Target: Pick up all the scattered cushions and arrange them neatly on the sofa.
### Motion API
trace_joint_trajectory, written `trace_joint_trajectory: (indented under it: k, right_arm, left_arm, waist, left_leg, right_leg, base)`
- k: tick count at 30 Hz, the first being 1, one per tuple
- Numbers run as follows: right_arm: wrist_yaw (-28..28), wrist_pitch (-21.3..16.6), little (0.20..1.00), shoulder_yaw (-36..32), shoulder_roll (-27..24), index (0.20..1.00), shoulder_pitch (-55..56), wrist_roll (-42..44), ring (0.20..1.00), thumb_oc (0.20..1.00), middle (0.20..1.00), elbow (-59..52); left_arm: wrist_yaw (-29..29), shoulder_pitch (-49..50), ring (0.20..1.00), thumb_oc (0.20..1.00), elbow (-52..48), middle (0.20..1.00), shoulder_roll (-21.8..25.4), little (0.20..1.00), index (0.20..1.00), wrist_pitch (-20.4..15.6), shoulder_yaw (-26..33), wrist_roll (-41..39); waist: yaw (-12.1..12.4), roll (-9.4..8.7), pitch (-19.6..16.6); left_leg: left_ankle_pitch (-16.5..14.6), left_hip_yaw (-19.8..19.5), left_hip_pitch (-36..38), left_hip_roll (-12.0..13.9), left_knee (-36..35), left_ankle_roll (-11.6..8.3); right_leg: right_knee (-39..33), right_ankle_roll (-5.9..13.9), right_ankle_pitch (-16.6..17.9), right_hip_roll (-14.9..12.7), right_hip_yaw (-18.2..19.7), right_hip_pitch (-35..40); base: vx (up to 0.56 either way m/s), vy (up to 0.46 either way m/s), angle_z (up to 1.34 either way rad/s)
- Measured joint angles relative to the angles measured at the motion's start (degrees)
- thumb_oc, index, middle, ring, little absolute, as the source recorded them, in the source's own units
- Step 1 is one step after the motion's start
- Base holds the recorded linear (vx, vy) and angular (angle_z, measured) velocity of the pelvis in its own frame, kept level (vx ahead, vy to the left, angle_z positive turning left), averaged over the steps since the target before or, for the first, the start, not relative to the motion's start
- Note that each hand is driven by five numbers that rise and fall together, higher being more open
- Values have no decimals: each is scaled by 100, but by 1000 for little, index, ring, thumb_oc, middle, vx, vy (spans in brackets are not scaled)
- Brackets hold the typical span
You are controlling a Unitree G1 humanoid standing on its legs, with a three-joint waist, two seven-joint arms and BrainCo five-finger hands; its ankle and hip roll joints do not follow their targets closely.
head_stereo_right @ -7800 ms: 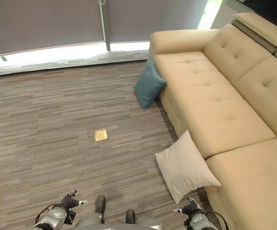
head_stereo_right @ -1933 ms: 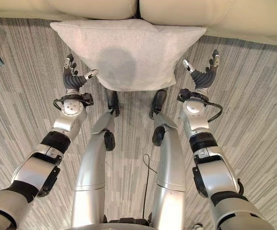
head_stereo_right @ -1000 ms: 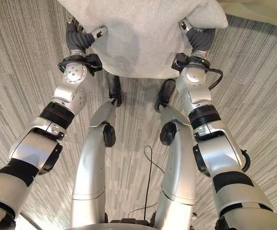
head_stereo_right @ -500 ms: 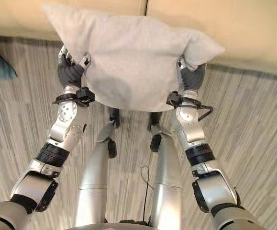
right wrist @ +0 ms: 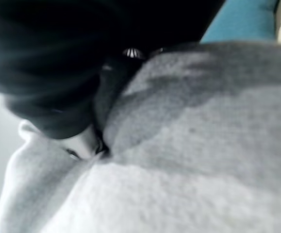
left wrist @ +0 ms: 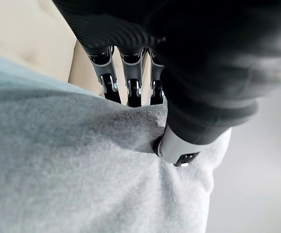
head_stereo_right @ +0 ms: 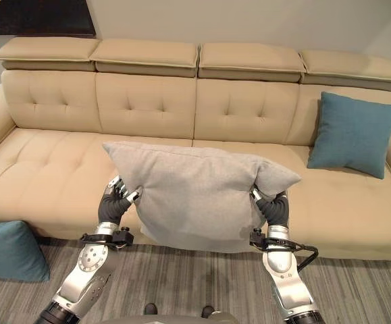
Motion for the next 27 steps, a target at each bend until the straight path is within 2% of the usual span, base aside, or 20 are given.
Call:
trace_joint_trajectory:
  k: [2, 3, 4, 6, 7, 8, 9, 11, 12, 13, 14, 16, 17, 19, 20, 21, 22, 24, 26, 27]
  right_arm:
    - [73, 21, 200, -35, 4, 200, -98, 1, 200, 200, 200, 39]
    - [74, 25, 200, -193, 5, 200, -124, 4, 200, 200, 200, 39]
    - [75, 69, 200, -257, -2, 200, -177, 4, 200, 200, 200, 41]
    - [149, 117, 200, -221, -1, 200, -485, 2, 200, 200, 200, 42]
    - [181, 163, 200, -218, -12, 200, -545, 2, 200, 200, 200, 34]
    - [180, 174, 200, -200, 31, 200, -547, 3, 200, 200, 200, 6]
    - [187, 174, 200, -204, 42, 200, -559, 3, 200, 200, 200, -9]
    - [192, 185, 200, -204, 76, 200, -571, 3, 200, 200, 200, -10]
    - [191, 184, 200, -220, 196, 200, -640, 4, 200, 200, 200, -10]
    - [201, 190, 200, -188, 234, 200, -660, 4, 200, 200, 200, -12]
    - [375, 242, 200, -187, 230, 200, -733, -1, 200, 200, 200, -13]
    - [455, 248, 200, -117, 224, 200, -805, 0, 200, 200, 200, -13]
    - [454, 258, 200, -110, 223, 200, -792, 2, 200, 200, 200, -12]
    - [427, 279, 200, -133, 225, 200, -739, 2, 200, 200, 200, -11]
    - [414, 289, 200, -226, 209, 200, -679, 2, 200, 200, 200, 0]
    - [414, 293, 200, -244, 145, 200, -703, 2, 200, 200, 200, 10]
    - [413, 296, 200, -276, 133, 200, -698, 4, 200, 200, 200, 30]
    - [413, 293, 200, -369, 100, 200, -759, 4, 200, 200, 200, 28]
    - [412, 281, 200, -386, -11, 200, -790, 13, 200, 200, 200, 4]
    - [409, 282, 200, -395, 2, 200, -764, 21, 200, 200, 200, 3]
  left_arm:
    - [-1, -104, 200, 200, 165, 200, -149, 200, 200, 0, 56, 2]
    - [-10, -322, 200, 200, 316, 200, -245, 200, 200, 6, 2, 6]
    - [-21, -449, 200, 200, 438, 200, -323, 200, 200, 41, -5, 5]
    - [-20, -438, 200, 200, 435, 200, -288, 200, 200, 59, 90, 4]
    - [-34, -445, 200, 200, 428, 200, -239, 200, 200, 92, 118, 5]
    - [-90, -464, 200, 200, 391, 200, -143, 200, 200, 96, 154, 5]
    - [-122, -547, 200, 200, 389, 200, -82, 200, 200, 116, 155, 5]
    - [-123, -624, 200, 200, 392, 200, -42, 200, 200, 143, 157, 6]
    - [-120, -718, 200, 200, 392, 200, -1, 200, 200, 142, 158, 6]
    - [-114, -710, 200, 200, 396, 200, 8, 200, 200, 150, 225, 4]
    - [-120, -707, 200, 200, 393, 200, 109, 200, 200, 146, 317, 5]
    - [-124, -720, 200, 200, 393, 200, 87, 200, 200, 144, 438, 3]
    - [-124, -737, 200, 200, 394, 200, 80, 200, 200, 145, 438, 3]
    - [-159, -657, 200, 200, 394, 200, -18, 200, 200, 152, 422, 1]
    - [-213, -626, 200, 200, 394, 200, -115, 200, 200, 151, 406, 1]
    - [-231, -586, 200, 200, 388, 200, -273, 200, 200, 144, 405, -2]
    - [-236, -592, 200, 200, 389, 200, -322, 200, 200, 146, 405, -6]
    - [-321, -646, 200, 200, 388, 200, -367, 200, 200, 140, 392, -7]
    - [-350, -659, 200, 200, 389, 200, -375, 200, 200, 140, 385, -23]
    - [-361, -660, 200, 200, 389, 200, -356, 200, 200, 140, 355, -53]
  waist:
    - [65, 72, 234]
    - [141, -13, 469]
    - [184, -86, 554]
    - [255, -5, 589]
    - [199, 180, 580]
    - [139, 97, 633]
    - [104, 31, 694]
    - [109, 13, 918]
    - [72, -25, 1189]
    - [164, -18, 1273]
    - [205, -23, 1270]
    - [265, -21, 1267]
    - [221, -34, 1261]
    - [140, -104, 1238]
    - [150, -129, 1185]
    - [251, -17, 1127]
    - [263, -8, 1108]
    - [293, -159, 1019]
    - [307, -227, 1022]
    - [295, -273, 1033]
  left_leg:
    - [-9, -17, -38, 0, 275, -11]
    - [-136, -99, -397, -72, 765, -133]
    - [-214, -221, -598, -300, 811, -188]
    - [-216, -190, -561, -404, 281, -78]
    - [44, -230, -196, -374, -17, 290]
    - [139, -98, -29, -464, -189, 453]
    - [97, 90, 30, -569, -229, 559]
    - [-17, 318, 198, -725, -151, 757]
    - [-248, 354, 199, -796, 116, 936]
    - [-358, 390, 178, -826, 187, 945]
    - [-380, 393, 264, -862, 30, 886]
    - [-433, 423, 350, -824, -35, 804]
    - [-439, 441, 374, -794, -33, 785]
    - [-525, 294, 635, -835, -34, 650]
    - [-635, 130, 840, -792, -23, 482]
    - [-708, 116, 881, -587, 26, 357]
    - [-773, 57, 856, -444, 278, 247]
    - [-881, -21, 320, -349, 1361, 80]
    - [-961, -40, -346, -270, 2623, -66]
    - [-1051, -47, -519, -248, 2808, -120]
  right_leg:
    - [-100, 1, 7, 0, -6, 150]
    - [-157, -116, -1, -65, 24, 180]
    - [-232, -170, 67, -184, 102, 168]
    - [-198, -60, 129, -160, 365, 15]
    - [-163, -9, 149, -17, 508, 96]
    - [15, 102, 99, -126, 642, 24]
    - [328, 183, 54, -265, 763, -165]
    - [2143, 450, -64, -616, 775, -979]
    - [3402, 859, 214, -859, 788, -1642]
    - [3663, 948, 150, -935, 781, -1818]
    - [2358, 781, -126, -784, 764, -1550]
    - [1088, 613, 40, -608, 600, -1469]
    - [581, 623, 324, -551, 585, -1510]
    - [214, 568, 716, -581, 618, -1223]
    - [-15, 177, 1062, -481, 636, -868]
    - [-195, 74, 1042, -268, 581, -695]
    - [-456, -31, 1047, -126, 430, -418]
    - [-670, -140, 1052, -34, 315, -256]
    - [-683, -422, 890, 29, 281, -174]
    - [-721, -439, 856, 37, 259, -129]
  base:
    - [144, 94, 11]
    - [174, 138, 25]
    - [239, 189, -2]
    - [212, 203, -71]
    - [148, 237, -100]
    - [121, 226, -101]
    - [79, 245, -93]
    - [53, 183, -56]
    - [170, 71, -11]
    - [304, -57, -7]
    - [329, -125, -20]
    - [219, -192, -18]
    - [137, -203, 4]
    - [164, -210, 52]
    - [166, -238, 52]
    - [126, -272, 46]
    - [37, -205, 34]
    - [25, -185, 34]
    - [47, -108, 10]
    - [52, -46, 11]
